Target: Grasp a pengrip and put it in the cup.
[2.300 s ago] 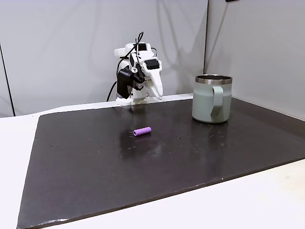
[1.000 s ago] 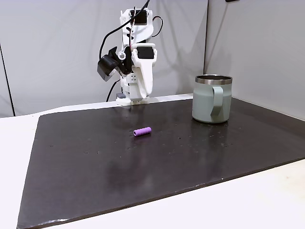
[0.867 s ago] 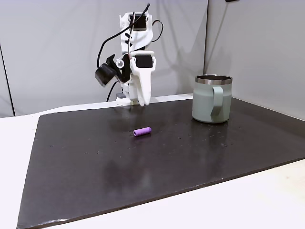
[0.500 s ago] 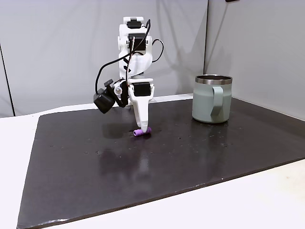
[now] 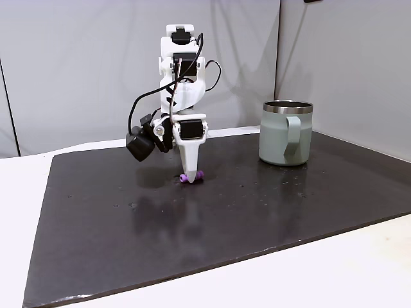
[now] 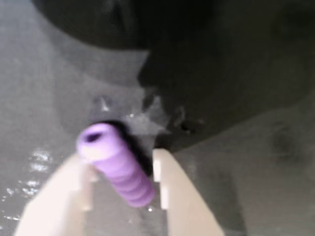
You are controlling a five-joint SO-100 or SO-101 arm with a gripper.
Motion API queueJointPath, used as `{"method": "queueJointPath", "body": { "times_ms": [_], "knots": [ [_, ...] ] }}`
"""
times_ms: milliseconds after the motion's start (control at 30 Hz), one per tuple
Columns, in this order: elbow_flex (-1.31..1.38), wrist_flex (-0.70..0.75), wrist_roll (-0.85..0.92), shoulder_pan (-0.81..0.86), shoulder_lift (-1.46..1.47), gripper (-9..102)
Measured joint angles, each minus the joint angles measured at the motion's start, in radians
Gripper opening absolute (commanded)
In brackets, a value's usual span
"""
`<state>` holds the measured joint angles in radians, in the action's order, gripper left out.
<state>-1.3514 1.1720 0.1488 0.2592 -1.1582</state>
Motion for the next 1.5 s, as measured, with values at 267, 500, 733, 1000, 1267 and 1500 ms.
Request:
{"method": "queueJointPath", "body": {
  "times_ms": [267, 500, 733, 1000, 1267, 1500],
  "knots": [
    [0.000, 0.018, 0.002, -0.002, -0.025, 0],
    [0.009, 0.137, -0.041, -0.044, -0.233, 0],
    [0.183, 0.348, -0.106, -0.187, -0.407, 0],
    [0.379, 0.503, -0.193, -0.413, -0.454, 0],
    [0.402, 0.512, -0.265, -0.595, -0.454, 0],
    [0.407, 0.512, -0.319, -0.701, -0.425, 0]
  ]
}}
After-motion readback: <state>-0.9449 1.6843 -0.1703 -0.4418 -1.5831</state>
